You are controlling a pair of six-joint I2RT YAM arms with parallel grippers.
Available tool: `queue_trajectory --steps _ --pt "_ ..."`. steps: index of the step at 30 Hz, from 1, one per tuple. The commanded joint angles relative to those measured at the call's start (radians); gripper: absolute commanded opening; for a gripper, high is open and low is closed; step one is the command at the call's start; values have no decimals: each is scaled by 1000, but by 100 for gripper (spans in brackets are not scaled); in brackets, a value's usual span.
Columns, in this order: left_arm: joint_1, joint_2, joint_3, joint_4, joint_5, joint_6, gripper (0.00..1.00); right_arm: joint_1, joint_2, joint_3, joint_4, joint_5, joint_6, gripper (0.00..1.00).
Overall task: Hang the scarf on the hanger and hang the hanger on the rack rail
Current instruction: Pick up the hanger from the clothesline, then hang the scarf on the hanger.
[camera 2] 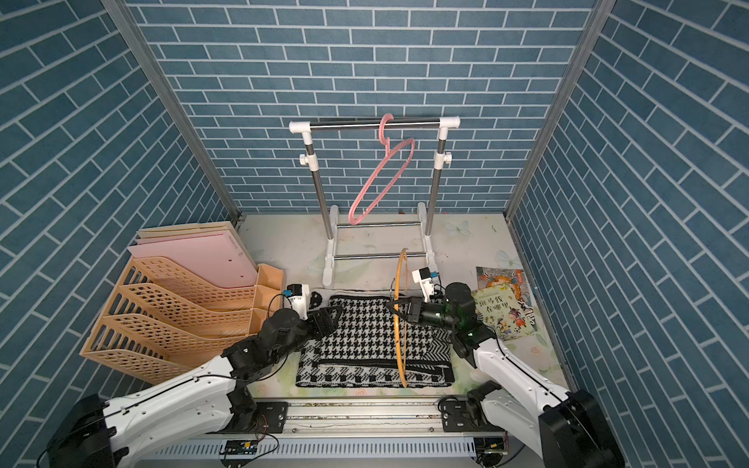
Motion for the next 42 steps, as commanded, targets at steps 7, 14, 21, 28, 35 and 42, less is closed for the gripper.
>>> queue_trajectory --steps 7,14,21,28,35,42 --pt "220 77 -103 114 328 6 79 76 278 16 542 -67 182 0" --pt "225 161 -104 170 380 13 72 58 384 -66 658 -94 210 0" --pt "230 213 -131 225 412 3 65 -85 383 -245 637 -130 184 7" --pt "231 223 -132 229 419 6 64 -184 355 -263 446 -186 60 29" --pt "233 225 -140 244 438 11 61 -213 168 -96 -191 -81 -294 42" --pt "234 248 -151 262 446 9 54 -221 127 2 -484 25 -461 42"
